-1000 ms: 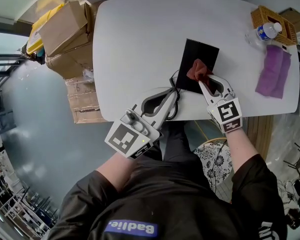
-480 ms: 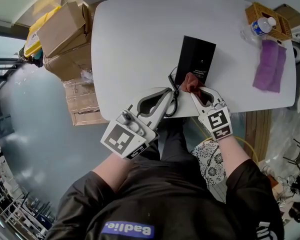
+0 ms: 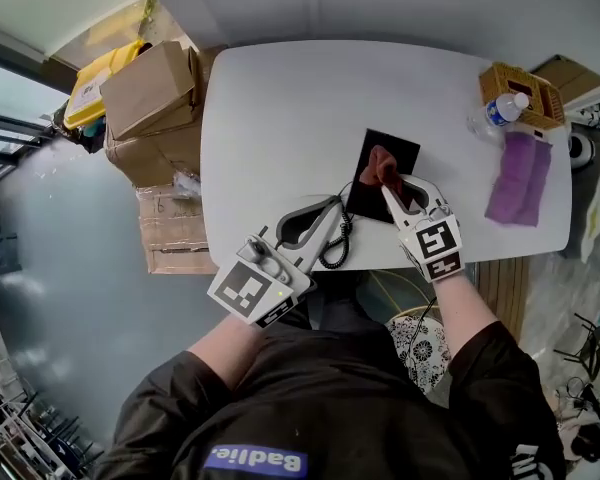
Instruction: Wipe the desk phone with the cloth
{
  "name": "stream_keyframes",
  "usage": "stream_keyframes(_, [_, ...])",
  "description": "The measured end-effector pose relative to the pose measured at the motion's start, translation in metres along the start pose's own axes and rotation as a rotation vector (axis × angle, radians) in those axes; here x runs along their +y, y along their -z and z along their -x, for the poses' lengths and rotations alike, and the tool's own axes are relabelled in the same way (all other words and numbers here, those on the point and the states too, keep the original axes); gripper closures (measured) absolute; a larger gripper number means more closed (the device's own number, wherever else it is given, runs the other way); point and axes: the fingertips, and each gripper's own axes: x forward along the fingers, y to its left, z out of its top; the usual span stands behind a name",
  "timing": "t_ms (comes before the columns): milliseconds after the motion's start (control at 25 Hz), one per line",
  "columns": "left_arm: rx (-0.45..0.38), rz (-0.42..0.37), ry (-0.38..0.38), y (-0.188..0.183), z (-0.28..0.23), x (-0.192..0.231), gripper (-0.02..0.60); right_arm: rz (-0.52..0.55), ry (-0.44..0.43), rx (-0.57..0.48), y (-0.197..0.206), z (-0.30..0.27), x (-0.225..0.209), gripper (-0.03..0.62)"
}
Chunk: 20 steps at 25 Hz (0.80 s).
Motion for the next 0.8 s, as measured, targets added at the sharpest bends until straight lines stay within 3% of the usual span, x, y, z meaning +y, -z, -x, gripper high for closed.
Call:
stream_keyframes(240, [-0.023,0.005,-0.047,-0.006,-0.004,0.014,0.581,0.084,0.013,0.024,-0.027,-0.039,-0.042,0.523])
stream_keyframes(360, [-0.093,0.031,-0.061,-0.012,-0.003,0.023,0.581,0.102,-0.001,0.054,-0.023,-0.060,-0.048,0.523])
stream_keyframes(520, [0.012,0.048,-0.094,0.015,0.009,0.031,0.581,0.095,-0.020,0.043,-0.013,-0.063,-0.033,0.523])
stream_keyframes(800, [0.034,0.078,-0.059,0.022,0.017,0.021,0.581,0.076,-0.057,0.067,0.017,-0.054,0.014,0.523])
